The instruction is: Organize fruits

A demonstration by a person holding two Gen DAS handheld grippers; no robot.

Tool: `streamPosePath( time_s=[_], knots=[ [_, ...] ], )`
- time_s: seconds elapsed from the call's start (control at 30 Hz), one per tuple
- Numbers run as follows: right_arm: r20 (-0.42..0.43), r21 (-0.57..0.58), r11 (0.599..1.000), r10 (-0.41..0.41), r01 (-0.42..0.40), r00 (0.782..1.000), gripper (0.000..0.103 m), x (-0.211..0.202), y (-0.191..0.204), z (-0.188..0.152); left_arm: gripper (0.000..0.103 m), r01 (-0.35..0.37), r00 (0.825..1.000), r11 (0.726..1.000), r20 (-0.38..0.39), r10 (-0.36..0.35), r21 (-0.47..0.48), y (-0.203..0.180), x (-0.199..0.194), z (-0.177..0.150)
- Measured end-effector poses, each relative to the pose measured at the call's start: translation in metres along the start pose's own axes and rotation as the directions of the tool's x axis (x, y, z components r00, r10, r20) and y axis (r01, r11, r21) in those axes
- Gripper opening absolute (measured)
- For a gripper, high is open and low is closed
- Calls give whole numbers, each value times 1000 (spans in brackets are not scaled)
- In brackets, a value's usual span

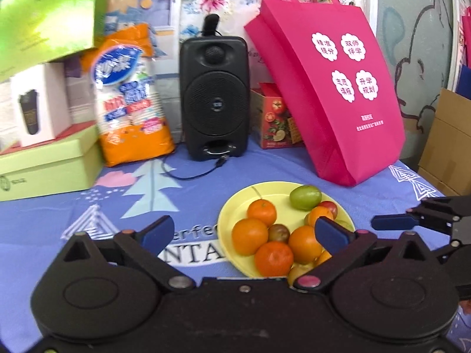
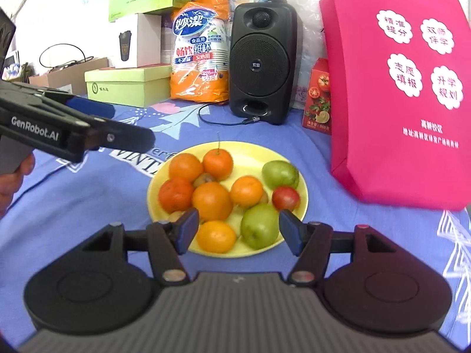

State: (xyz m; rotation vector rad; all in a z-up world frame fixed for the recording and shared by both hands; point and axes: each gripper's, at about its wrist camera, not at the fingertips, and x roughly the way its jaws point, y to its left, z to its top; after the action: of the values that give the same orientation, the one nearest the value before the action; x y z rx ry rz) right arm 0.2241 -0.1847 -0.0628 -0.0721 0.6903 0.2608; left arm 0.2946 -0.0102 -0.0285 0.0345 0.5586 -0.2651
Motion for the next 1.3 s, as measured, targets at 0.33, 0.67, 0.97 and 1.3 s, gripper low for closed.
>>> streamPosePath(
  time_s=[0.33,0.67,0.97,1.3],
  knots=[
    [40,31,999,-38,37,998,99,-46,25,-10,103,-141,990,989,-20,141,-44,-1,-47,-13],
    [37,149,971,-196,189,980,103,-90,28,-8,103,-213,976,975,36,216,-69,-14,-103,-26],
    [56,183,950,-266,252,962,103,-117,33,-27,103,-174,979,978,83,184,-114,-29,-152,-35],
    [89,177,958,-245,227,965,103,-140,45,-42,103,-126,985,978,97,143,-166,-34,-188,-45]
  ],
)
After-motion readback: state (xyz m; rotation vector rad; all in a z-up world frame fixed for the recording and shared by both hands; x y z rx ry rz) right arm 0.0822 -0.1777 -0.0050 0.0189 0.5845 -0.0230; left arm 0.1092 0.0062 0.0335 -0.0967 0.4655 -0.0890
